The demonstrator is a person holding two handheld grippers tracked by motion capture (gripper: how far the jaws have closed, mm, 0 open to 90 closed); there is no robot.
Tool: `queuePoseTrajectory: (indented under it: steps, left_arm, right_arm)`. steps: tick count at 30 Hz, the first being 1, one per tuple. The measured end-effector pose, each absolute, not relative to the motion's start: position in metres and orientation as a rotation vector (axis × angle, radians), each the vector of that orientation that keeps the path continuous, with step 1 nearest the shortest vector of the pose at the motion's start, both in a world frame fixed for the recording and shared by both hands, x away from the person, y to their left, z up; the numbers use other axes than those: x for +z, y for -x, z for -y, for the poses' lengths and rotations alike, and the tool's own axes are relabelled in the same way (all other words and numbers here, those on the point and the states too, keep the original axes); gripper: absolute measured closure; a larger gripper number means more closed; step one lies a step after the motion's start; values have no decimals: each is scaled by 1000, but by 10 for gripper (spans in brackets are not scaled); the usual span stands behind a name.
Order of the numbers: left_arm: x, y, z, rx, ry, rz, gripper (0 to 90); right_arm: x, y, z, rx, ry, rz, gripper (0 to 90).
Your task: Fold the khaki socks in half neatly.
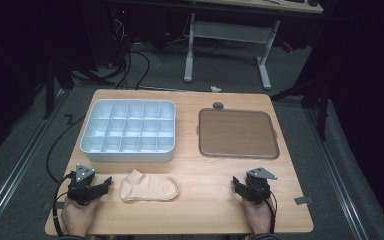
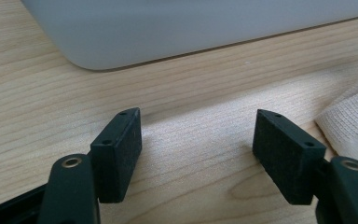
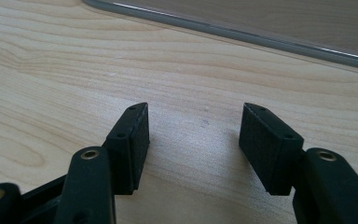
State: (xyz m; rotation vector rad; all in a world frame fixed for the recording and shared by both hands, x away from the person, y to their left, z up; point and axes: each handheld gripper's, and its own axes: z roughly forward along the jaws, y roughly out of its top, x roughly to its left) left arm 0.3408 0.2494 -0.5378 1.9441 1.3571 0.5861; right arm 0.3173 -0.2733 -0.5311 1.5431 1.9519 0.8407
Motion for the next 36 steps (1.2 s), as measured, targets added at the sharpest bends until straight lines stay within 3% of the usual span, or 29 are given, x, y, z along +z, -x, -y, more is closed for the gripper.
queuePoseTrajectory:
  steps: [36]
  left_arm:
    - [-538, -341, -247, 573, -1964, -1340, 272]
  right_arm:
    - [-531, -318, 274, 849, -1520, -1977, 436]
